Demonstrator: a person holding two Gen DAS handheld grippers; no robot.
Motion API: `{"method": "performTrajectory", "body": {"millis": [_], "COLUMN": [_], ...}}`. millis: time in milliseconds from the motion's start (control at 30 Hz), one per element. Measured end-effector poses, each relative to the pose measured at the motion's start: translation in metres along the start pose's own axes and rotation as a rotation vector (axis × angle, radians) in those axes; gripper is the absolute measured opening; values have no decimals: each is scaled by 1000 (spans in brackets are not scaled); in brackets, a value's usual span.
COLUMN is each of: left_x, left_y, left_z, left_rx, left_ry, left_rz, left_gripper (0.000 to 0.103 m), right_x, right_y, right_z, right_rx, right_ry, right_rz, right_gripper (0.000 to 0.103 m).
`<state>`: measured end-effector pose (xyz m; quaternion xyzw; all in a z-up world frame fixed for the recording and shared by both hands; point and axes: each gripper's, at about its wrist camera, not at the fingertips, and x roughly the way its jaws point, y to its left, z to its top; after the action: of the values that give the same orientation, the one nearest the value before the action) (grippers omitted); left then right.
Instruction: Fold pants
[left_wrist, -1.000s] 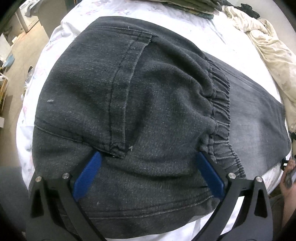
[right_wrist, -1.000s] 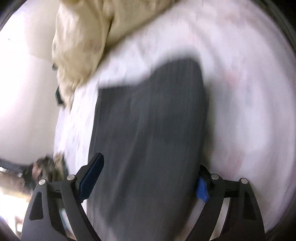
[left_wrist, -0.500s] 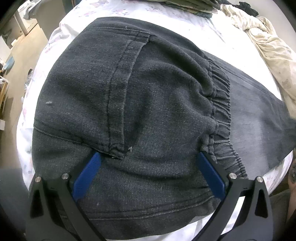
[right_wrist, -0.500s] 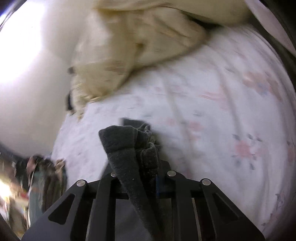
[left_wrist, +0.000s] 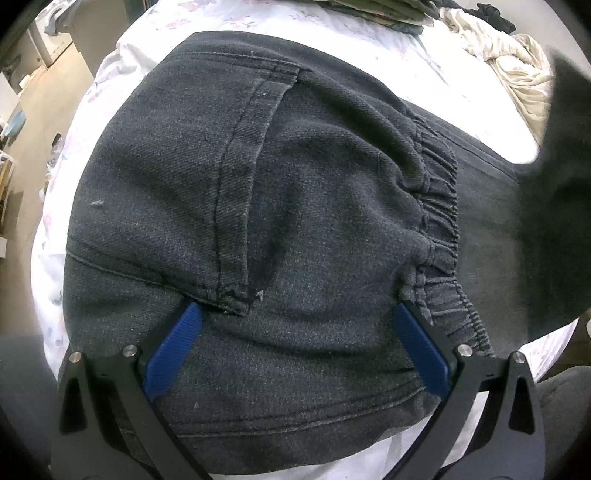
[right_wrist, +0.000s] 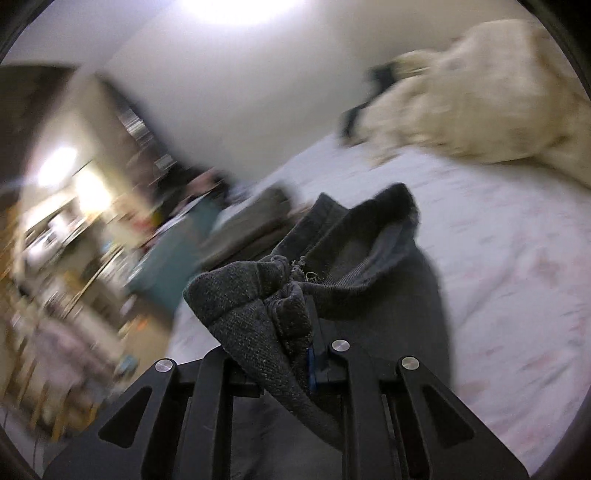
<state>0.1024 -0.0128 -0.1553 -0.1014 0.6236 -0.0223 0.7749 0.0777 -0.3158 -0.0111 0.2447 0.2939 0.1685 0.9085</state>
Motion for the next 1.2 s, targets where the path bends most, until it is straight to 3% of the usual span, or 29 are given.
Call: {"method": "performTrajectory", "body": {"millis": [100,167,233,300,367,433,533,633,733,767,833,967,1067,1133,1167,1200], "left_x": [-4,-9,-13,-15,-18,-24,-39,-56,-55,-53,-44,-24,-10,-5,-3,-1], "left_y": [6,13,17,21,26,33,41,45,36,32,19,-7,-36,-50,-57,-61], "left_z": [2,2,4,5,6,8,14,22,42,49,68,102,115,116,117,119], "left_rx": [-30,-75,-97,-108,-134,-144,-171,-171,-150,-141,-107,-62,41,103,138,159], "left_ry": [0,-8,-7,-5,-10,-10,-65,-117,-73,-58,-7,54,79,84,72,68], "left_rz": [-26,-59,-76,-86,-98,-99,-83,-88,-130,-144,-154,-166,-154,-116,-83,-69], "left_gripper": [102,102,101,101,101,100,100,100,100,100,100,99,83,79,73,58], "right_x": [34,62,79,82,76,63,45,28,19,18,21,37,50,59,62,65], "right_y": [50,57,58,61,65,69,65,60,39,34,32,51,68,78,80,83], "right_z": [-55,-94,-125,-137,-134,-125,-114,-101,-95,-97,-102,-122,-137,-146,-151,-154], "right_rx": [-180,-179,-200,-223,-202,-197,-186,-195,-141,-117,-96,-192,-279,-353,-380,-407], "right_ry": [172,335,433,459,484,464,467,443,436,446,466,528,554,558,566,573], "right_rz": [45,64,27,22,94,146,161,89,-5,-9,7,24,36,6,6,1], "right_gripper": [15,16,21,27,55,67,67,67,72,78,80,80,79,79,79,78]}}
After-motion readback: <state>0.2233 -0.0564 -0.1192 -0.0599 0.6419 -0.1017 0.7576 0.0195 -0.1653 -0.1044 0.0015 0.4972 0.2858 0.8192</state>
